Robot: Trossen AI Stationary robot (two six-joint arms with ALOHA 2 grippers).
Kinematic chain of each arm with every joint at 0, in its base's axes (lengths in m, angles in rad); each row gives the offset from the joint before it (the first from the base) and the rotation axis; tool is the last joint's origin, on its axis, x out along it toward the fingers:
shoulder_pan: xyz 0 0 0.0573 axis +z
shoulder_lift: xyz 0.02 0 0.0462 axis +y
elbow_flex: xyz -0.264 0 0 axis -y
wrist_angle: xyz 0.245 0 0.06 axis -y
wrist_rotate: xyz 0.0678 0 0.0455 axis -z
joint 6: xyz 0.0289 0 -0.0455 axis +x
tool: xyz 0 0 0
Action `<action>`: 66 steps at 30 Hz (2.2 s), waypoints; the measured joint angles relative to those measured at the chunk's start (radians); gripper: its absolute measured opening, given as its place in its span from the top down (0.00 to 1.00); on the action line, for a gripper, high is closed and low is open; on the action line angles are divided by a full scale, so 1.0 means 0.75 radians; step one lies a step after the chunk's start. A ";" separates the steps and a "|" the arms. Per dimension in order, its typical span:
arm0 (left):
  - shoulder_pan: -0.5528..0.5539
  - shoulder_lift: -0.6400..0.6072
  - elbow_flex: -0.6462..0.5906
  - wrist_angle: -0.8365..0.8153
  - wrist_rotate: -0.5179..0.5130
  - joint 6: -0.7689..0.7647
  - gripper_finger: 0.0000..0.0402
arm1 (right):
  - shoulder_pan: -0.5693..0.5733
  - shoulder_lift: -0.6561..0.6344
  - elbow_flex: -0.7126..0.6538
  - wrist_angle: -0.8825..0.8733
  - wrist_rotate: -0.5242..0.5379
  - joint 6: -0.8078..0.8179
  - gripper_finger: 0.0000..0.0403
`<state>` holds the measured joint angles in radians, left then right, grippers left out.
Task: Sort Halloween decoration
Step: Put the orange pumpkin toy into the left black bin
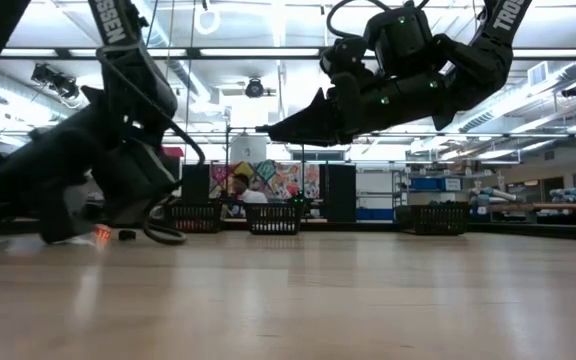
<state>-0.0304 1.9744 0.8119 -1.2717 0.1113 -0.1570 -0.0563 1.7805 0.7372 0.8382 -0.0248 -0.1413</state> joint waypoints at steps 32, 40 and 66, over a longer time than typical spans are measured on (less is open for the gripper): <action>-0.027 0.010 0.138 0.011 0.323 -0.016 0.52 | 0.000 0.000 0.000 0.006 -0.003 -0.011 0.57; -0.101 0.007 0.147 -0.041 0.136 -0.014 0.52 | 0.000 0.000 0.000 -0.003 -0.003 -0.011 0.57; -0.137 -0.008 -0.086 0.058 0.135 0.006 0.52 | 0.000 0.000 0.000 -0.003 -0.004 -0.012 0.57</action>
<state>-0.1330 1.9686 0.7475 -1.2281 0.2124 -0.1525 -0.0563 1.7805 0.7372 0.8360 -0.0277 -0.1501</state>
